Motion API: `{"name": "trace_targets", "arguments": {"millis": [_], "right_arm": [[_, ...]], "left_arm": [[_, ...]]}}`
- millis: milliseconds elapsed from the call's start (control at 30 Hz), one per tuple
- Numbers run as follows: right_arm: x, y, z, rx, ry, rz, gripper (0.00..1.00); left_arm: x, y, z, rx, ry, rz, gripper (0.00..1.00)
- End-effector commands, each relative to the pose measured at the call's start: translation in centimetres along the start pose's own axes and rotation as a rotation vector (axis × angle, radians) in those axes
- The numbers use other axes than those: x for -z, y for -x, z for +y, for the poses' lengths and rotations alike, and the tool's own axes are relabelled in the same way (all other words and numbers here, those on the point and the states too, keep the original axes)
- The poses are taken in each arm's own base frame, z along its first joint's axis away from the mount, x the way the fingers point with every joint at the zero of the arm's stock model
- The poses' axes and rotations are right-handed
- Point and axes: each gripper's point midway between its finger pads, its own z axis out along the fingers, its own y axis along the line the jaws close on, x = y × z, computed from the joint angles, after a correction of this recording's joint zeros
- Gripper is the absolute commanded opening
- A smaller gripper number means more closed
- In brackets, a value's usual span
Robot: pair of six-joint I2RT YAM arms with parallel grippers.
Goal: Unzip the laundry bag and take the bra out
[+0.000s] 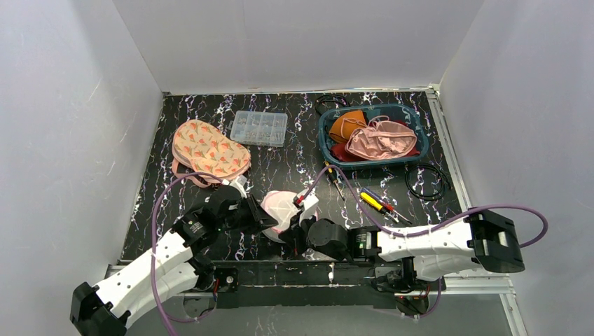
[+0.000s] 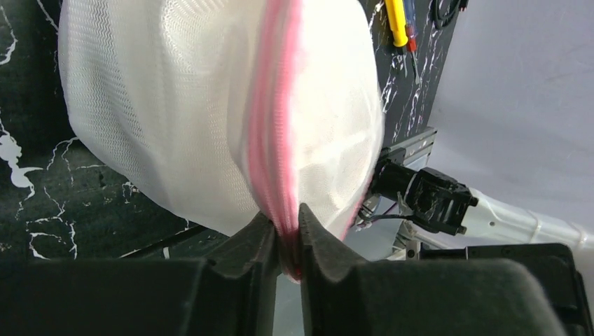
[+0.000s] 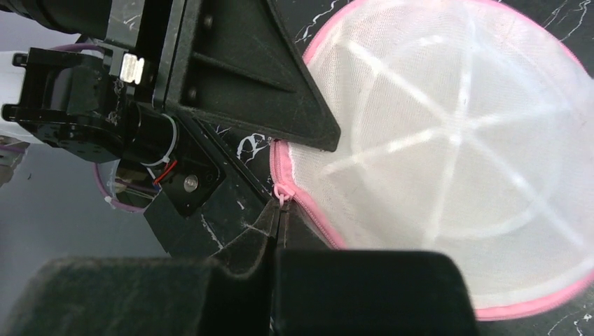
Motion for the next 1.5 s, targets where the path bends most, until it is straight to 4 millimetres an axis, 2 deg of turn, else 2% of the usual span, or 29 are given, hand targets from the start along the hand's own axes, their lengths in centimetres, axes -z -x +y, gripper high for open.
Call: {"name": "trace_targets", "arguments": {"millis": [0,67,267,467,733,900,967,1000,1100,1200,1300,1467], "right_arm": [[0.8,1.4,-0.1,-0.017,-0.005,-0.049,0.01],[0.9,1.3,-0.5,-0.013,-0.022,-0.047,0.01],[1.9,1.7,-2.0,-0.002,-0.086,-0.052,0.01],[3.4,1.8,-4.2,0.007,-0.168,-0.062,0.01],[5.2,2.1,-6.6,0.038,-0.256,-0.073,0.01],[4.7,0.0,-7.6,0.025,-0.249,-0.059,0.01],[4.2,-0.2,-6.9,-0.002,-0.216,-0.069,0.01],[3.9,-0.4,-6.7,-0.009,-0.202,-0.063,0.01],[3.3,-0.2,-5.5,-0.019,-0.164,-0.063,0.01],[2.7,0.3,-4.4,-0.016,-0.137,-0.065,0.01],[2.0,1.0,-3.0,-0.013,-0.102,-0.066,0.01],[0.6,1.6,-0.6,-0.003,-0.042,-0.056,0.01]], "left_arm": [[0.4,1.2,-0.4,-0.031,0.001,-0.060,0.06],[0.6,1.3,-0.2,-0.034,0.009,-0.072,0.00],[1.3,1.8,-0.3,-0.063,0.014,-0.099,0.00],[1.8,2.2,-1.6,-0.119,-0.015,-0.097,0.00],[0.4,3.0,-5.1,-0.183,-0.175,-0.016,0.00],[-1.7,3.0,-4.7,-0.172,-0.182,0.050,0.00],[-2.1,2.9,-4.1,-0.159,-0.170,0.054,0.00],[-2.1,2.8,-3.8,-0.154,-0.165,0.053,0.03],[-1.3,2.5,-3.4,-0.149,-0.152,0.042,0.36],[0.5,2.3,-2.9,-0.153,-0.109,0.027,0.61],[2.8,1.8,-1.8,-0.170,-0.037,0.022,0.69],[6.0,-0.1,0.0,-0.150,0.000,0.030,0.72]]}}
